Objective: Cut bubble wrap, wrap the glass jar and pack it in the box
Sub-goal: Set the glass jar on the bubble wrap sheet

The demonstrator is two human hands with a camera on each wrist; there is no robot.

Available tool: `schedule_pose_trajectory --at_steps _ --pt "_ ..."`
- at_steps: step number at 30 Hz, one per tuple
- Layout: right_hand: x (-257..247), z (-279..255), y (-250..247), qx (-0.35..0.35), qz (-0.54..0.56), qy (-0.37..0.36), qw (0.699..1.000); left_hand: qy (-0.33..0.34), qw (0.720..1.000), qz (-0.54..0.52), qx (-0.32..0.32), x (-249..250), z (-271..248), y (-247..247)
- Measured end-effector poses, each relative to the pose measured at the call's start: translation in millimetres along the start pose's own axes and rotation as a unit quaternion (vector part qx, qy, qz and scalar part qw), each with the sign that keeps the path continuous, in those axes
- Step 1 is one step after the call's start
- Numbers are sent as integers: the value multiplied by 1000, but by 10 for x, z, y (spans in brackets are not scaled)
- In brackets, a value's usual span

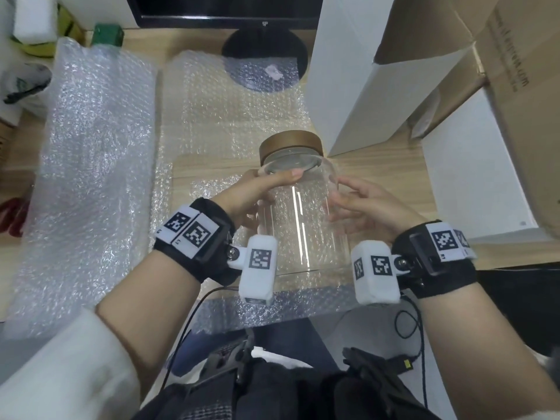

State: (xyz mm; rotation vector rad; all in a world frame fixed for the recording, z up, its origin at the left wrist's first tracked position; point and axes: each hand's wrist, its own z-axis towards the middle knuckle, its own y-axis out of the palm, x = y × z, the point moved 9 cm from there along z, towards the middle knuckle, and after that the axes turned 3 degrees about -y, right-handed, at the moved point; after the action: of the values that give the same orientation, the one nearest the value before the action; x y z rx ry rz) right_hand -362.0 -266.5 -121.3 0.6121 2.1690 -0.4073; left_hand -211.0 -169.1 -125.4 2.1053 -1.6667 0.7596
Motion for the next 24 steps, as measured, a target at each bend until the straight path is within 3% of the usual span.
schedule_pose_trajectory --at_steps 9,24 --pt "269 -93 -7 -80 7 57 995 -34 996 50 -72 -199 -38 247" --pt "29 168 -11 -74 38 28 996 -12 1000 -6 15 22 29 27"
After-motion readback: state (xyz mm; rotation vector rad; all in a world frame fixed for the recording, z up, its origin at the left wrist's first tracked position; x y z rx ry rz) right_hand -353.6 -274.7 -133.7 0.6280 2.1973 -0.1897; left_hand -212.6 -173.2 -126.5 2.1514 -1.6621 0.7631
